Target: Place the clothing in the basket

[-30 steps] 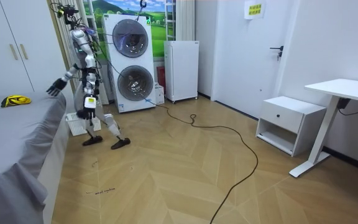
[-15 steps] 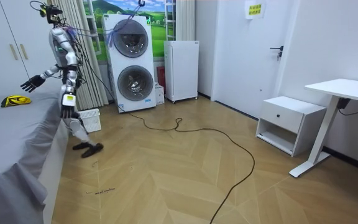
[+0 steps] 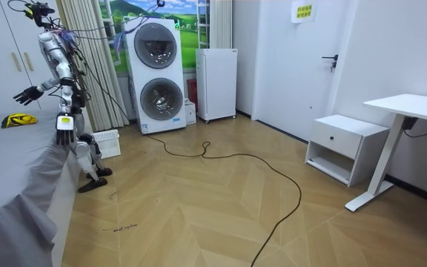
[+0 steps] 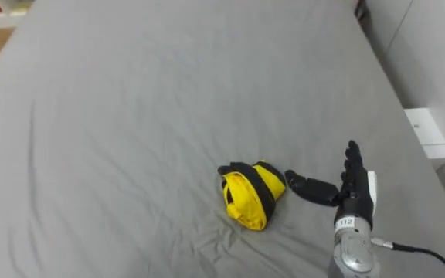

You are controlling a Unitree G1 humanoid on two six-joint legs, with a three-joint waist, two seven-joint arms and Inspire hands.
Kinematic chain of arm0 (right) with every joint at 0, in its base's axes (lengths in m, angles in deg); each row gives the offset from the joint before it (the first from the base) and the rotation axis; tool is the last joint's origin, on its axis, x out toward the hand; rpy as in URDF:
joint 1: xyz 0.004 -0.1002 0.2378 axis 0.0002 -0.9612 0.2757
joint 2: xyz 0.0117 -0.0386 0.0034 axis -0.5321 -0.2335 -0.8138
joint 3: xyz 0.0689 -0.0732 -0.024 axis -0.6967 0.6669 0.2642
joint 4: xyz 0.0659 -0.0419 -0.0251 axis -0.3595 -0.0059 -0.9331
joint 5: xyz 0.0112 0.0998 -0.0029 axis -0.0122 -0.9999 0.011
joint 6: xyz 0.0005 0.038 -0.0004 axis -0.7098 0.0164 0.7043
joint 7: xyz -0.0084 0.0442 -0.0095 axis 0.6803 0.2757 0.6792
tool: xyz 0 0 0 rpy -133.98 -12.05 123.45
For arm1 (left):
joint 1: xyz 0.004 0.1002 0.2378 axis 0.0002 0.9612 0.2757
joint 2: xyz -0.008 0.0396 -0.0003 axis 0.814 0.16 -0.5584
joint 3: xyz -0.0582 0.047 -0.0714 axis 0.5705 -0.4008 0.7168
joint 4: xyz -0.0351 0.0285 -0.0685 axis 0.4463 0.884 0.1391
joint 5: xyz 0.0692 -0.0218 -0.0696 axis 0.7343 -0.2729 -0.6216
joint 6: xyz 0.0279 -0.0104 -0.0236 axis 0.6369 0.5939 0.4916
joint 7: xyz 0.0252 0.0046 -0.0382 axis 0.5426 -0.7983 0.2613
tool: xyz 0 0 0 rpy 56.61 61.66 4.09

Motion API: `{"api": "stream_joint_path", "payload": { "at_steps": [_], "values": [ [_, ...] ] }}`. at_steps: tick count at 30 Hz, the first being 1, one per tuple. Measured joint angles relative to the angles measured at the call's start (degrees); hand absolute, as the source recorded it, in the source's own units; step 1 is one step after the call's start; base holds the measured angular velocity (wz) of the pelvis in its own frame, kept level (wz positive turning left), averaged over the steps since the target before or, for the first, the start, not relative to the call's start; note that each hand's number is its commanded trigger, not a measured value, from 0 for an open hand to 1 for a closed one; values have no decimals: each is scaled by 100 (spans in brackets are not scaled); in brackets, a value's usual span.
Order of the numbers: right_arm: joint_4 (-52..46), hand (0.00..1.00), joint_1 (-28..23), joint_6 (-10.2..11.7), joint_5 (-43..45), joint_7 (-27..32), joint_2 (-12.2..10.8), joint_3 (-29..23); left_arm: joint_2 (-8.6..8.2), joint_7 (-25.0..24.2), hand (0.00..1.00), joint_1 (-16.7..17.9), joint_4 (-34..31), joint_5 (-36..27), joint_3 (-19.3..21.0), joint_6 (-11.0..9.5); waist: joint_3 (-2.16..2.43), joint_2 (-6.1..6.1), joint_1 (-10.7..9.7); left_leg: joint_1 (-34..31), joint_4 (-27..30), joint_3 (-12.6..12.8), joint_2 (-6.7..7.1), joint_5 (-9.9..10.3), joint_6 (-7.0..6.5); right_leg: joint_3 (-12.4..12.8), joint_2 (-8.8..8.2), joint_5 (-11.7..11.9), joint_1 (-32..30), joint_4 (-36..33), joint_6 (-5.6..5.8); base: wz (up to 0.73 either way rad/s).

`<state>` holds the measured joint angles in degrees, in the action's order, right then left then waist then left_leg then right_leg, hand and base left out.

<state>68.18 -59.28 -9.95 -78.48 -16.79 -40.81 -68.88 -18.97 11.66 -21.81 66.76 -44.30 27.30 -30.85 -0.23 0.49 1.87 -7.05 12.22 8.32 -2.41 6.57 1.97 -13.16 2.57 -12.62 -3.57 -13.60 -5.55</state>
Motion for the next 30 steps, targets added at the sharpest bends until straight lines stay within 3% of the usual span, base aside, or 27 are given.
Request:
{"api": "stream_joint_path", "payload": {
  "at_steps": [2, 3, 5, 6, 10, 14, 21, 30],
  "values": [
    [157, 0, 61, -86, 46, -6, -2, 26, 0, -37, 0, -55, -1, 8, 3, 13, 13, -3, 14, -89, -1, 2, 22, -14, -30, -72, -41, -105, -72, 1, 246, 21],
    [215, 0, 98, -140, 47, -5, 7, 22, 6, -61, 0, -72, 0, 16, 4, 12, 16, -8, 17, -158, -4, 0, 50, -26, -65, -126, -70, -119, -123, 0, 270, 27],
    [405, 0, 282, -223, 48, -7, 26, 17, 3, -76, 0, -72, 28, 45, 8, 17, 14, -5, 42, -221, -37, -23, 104, -53, -109, -155, -112, -111, -188, 4, 256, 16],
    [505, 0, 395, -243, 52, 0, 36, -2, 5, -86, 0, -84, 58, 85, 8, 20, 16, -8, 75, -282, -54, -54, 129, -55, -112, -183, -136, -74, -253, -5, 192, 13],
    [835, 0, 714, -251, 52, 1, 125, 91, 13, -90, 0, -179, 106, 98, -4, 80, 12, -9, 227, -449, -52, -91, 161, -31, -156, -305, -165, 5, -358, -4, 174, 19],
    [1058, 0, 1001, -255, 165, -13, 119, 239, 20, -91, 0, -207, 111, 97, -7, 210, 4, -5, 342, -514, -51, -110, 239, -34, -177, -609, -276, 5, -362, -12, 172, 23],
    [1734, 0, 1496, -374, 172, -217, 126, 447, 68, -91, 0, -285, 110, 128, -159, 351, -61, 20, 489, -612, -54, -212, 327, -3, -298, -1081, -374, 8, -347, 30, 166, 17],
    [2468, 0, 1861, -364, 143, -140, 167, 568, 177, -81, 0, -311, 188, 148, -486, 418, -101, 42, 622, -840, -35, -244, 435, -55, -454, -1184, -465, 14, -476, 98, 152, 10]
  ]
}}
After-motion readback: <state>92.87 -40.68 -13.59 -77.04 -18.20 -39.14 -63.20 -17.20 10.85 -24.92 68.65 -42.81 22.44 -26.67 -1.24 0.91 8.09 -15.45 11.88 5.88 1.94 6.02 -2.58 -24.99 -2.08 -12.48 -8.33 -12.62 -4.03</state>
